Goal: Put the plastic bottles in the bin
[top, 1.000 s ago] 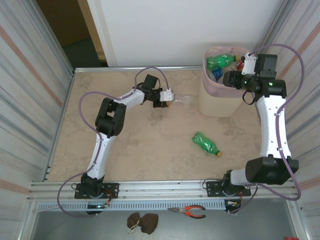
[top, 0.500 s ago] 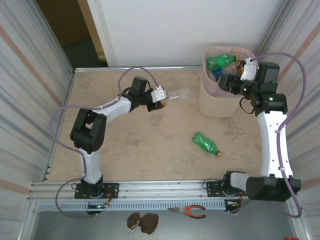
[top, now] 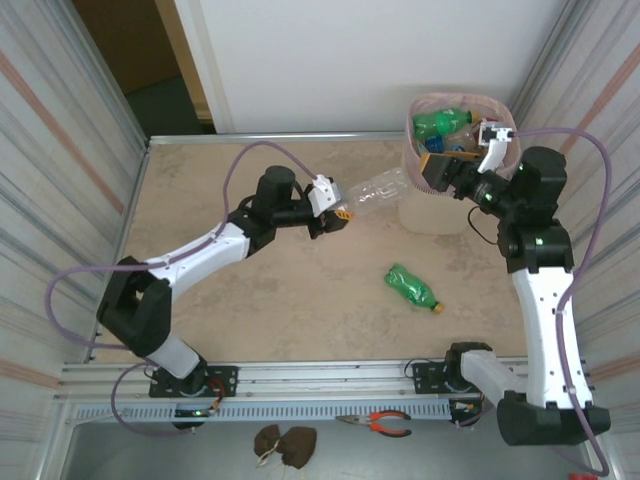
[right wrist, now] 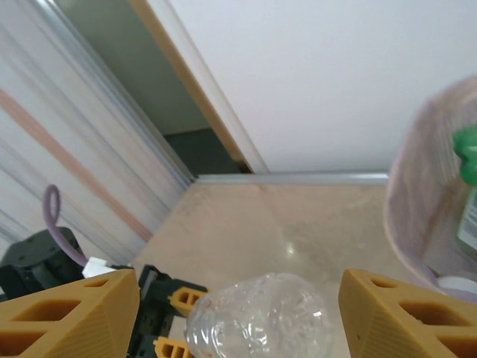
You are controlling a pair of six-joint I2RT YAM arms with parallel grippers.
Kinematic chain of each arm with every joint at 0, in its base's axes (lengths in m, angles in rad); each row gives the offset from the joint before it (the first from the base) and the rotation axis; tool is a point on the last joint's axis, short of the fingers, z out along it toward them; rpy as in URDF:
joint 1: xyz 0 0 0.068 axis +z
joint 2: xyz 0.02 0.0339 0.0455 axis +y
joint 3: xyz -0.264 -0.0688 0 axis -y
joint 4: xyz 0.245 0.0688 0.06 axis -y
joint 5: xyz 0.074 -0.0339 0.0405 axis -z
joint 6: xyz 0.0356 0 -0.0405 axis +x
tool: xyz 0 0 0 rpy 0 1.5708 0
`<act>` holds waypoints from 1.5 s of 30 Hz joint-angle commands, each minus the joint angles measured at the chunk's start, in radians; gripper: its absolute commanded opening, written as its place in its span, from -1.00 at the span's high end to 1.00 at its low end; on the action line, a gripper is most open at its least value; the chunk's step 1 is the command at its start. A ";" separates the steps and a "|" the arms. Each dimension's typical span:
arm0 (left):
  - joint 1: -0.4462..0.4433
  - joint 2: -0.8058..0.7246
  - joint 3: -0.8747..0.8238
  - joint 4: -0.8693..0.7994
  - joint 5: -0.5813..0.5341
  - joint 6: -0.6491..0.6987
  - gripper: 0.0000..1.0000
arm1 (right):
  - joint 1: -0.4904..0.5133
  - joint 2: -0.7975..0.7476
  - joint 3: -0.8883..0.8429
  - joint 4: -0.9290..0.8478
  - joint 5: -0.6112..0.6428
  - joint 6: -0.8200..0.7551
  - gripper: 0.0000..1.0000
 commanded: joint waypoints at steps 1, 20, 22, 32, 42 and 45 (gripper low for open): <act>-0.019 -0.088 -0.025 0.111 0.043 -0.138 0.46 | 0.019 -0.070 -0.005 0.112 -0.044 0.045 -0.48; -0.130 -0.219 -0.016 0.219 0.016 -0.290 0.47 | 0.148 -0.064 -0.007 0.205 -0.097 0.203 -0.83; -0.135 -0.211 -0.009 0.228 0.013 -0.297 0.48 | 0.166 -0.053 -0.006 0.209 -0.099 0.206 -0.80; -0.140 -0.179 0.024 0.246 0.009 -0.332 0.48 | 0.211 -0.027 -0.009 0.208 -0.086 0.190 -0.56; -0.140 -0.170 0.027 0.246 0.009 -0.340 0.44 | 0.214 -0.022 0.000 0.204 -0.068 0.186 -0.32; -0.141 -0.168 0.027 0.248 0.010 -0.345 0.37 | 0.214 -0.023 0.008 0.197 -0.057 0.183 -0.27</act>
